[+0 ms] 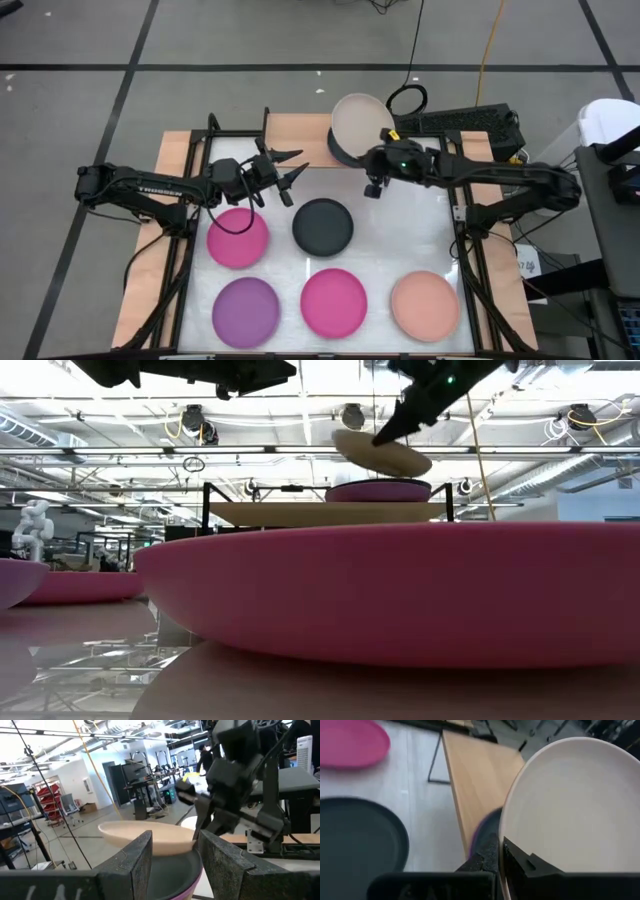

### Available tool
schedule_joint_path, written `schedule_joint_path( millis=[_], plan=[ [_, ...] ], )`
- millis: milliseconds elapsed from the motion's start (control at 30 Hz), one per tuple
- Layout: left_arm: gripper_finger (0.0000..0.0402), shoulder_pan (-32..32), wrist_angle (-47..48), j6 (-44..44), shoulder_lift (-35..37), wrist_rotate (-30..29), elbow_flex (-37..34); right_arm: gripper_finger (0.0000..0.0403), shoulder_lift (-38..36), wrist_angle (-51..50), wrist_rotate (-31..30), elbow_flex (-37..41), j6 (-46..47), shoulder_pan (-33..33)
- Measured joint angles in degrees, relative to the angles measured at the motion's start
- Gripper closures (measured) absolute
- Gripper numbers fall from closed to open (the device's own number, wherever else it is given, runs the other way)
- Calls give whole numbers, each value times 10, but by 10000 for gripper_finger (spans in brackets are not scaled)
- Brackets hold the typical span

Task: Place and stack plates onto a shelf
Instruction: Stack the dark white plate on top of the black plate on the shelf

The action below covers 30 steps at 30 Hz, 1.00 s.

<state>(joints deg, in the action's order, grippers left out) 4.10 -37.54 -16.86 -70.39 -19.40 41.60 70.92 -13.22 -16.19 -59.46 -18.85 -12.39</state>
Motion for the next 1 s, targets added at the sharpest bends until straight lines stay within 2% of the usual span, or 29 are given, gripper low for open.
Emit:
schedule_joint_path(
  millis=[533, 1000],
  plan=[
    [234, 0, 0, -4, 0, 0, 0, 400, 50, -12, 0, 0, 15, -23],
    [234, 0, 0, -4, 0, 0, 0, 319, 44, -22, 0, 1, 1, -22]
  ],
)
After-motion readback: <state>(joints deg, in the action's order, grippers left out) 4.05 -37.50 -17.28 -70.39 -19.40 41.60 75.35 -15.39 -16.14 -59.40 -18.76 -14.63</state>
